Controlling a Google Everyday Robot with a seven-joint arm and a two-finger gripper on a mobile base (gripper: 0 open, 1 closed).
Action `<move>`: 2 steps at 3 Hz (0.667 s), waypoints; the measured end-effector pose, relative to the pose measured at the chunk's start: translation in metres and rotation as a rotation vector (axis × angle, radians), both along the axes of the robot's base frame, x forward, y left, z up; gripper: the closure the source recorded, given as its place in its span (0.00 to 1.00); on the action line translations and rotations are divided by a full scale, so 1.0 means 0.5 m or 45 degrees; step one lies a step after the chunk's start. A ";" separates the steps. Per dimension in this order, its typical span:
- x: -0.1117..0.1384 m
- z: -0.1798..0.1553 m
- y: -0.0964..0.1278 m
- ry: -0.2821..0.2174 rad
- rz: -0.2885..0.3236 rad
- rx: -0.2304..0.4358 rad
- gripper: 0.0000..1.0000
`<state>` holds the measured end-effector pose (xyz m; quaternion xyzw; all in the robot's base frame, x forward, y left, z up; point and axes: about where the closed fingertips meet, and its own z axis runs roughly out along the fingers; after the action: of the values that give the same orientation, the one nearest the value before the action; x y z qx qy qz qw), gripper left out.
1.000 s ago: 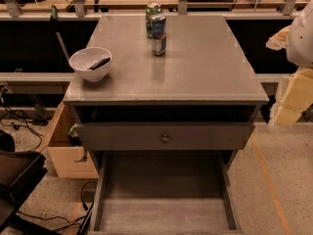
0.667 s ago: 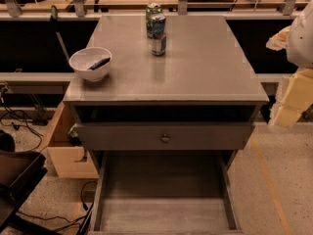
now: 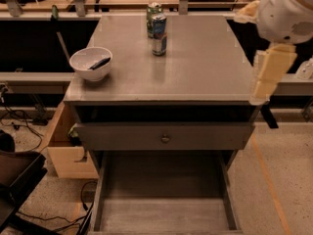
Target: Pick rxbar blueberry from white bowl and place on counter
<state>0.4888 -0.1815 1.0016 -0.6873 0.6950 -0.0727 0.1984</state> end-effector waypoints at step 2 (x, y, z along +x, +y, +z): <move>0.098 0.025 0.141 -0.241 0.485 -0.100 0.00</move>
Offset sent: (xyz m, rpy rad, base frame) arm 0.0712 0.1185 0.0014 -0.0912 -0.3153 0.6218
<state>0.5379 -0.1109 1.0140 -0.8034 0.5276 -0.1252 0.2458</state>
